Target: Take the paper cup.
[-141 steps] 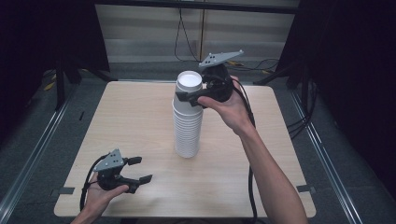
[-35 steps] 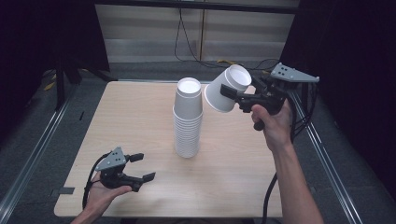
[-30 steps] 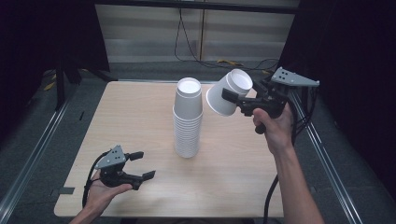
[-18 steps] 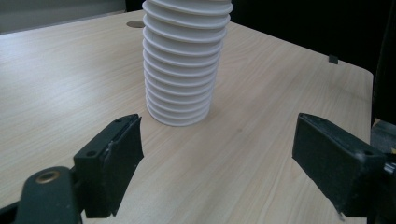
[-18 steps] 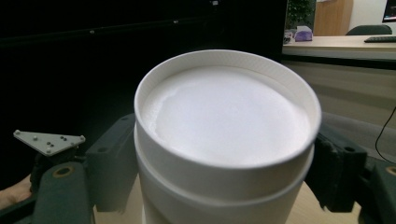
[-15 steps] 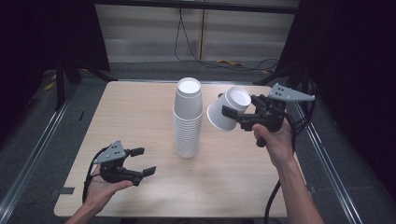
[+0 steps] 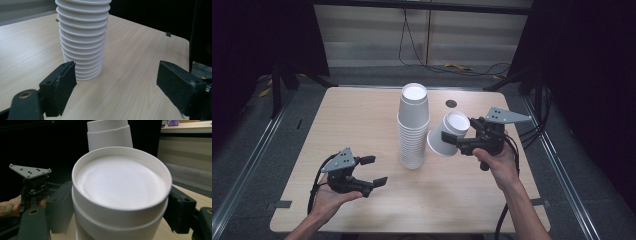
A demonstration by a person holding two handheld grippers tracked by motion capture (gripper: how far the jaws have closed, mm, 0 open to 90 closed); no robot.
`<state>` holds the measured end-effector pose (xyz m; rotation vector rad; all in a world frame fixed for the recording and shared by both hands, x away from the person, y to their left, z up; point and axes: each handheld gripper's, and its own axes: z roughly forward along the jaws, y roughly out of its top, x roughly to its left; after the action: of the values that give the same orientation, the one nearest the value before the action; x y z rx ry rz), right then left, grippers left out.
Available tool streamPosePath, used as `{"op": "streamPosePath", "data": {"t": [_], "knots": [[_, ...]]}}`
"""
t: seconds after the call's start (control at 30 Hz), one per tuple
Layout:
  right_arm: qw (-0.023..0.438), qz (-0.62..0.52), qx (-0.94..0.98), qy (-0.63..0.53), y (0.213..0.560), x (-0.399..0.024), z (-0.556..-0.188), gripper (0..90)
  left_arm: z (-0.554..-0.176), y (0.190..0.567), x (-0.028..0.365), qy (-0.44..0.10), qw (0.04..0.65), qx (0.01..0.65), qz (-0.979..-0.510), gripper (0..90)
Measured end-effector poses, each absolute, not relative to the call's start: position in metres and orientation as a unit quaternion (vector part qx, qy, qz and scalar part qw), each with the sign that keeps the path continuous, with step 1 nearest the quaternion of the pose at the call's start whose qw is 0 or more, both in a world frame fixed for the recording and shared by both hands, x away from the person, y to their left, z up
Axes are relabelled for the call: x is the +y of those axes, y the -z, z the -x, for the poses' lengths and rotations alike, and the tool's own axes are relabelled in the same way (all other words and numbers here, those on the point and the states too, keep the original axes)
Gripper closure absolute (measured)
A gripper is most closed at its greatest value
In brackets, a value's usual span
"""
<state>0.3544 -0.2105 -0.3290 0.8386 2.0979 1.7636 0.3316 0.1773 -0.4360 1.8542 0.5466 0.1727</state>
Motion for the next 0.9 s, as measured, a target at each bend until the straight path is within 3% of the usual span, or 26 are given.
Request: {"op": "streamPosePath", "data": {"t": [0.53, 0.9], "knots": [[0.098, -0.282, 0.742, -0.601, 0.362, -0.193, -0.354, 21.5, -0.336, 0.419, 0.142, -0.048, 0.597, 0.207, -0.773, 16.2], [0.068, -0.264, 0.757, -0.594, 0.386, -0.181, -0.351, 21.5, -0.335, 0.431, 0.132, -0.035, 0.591, 0.198, -0.781, 16.4]]}}
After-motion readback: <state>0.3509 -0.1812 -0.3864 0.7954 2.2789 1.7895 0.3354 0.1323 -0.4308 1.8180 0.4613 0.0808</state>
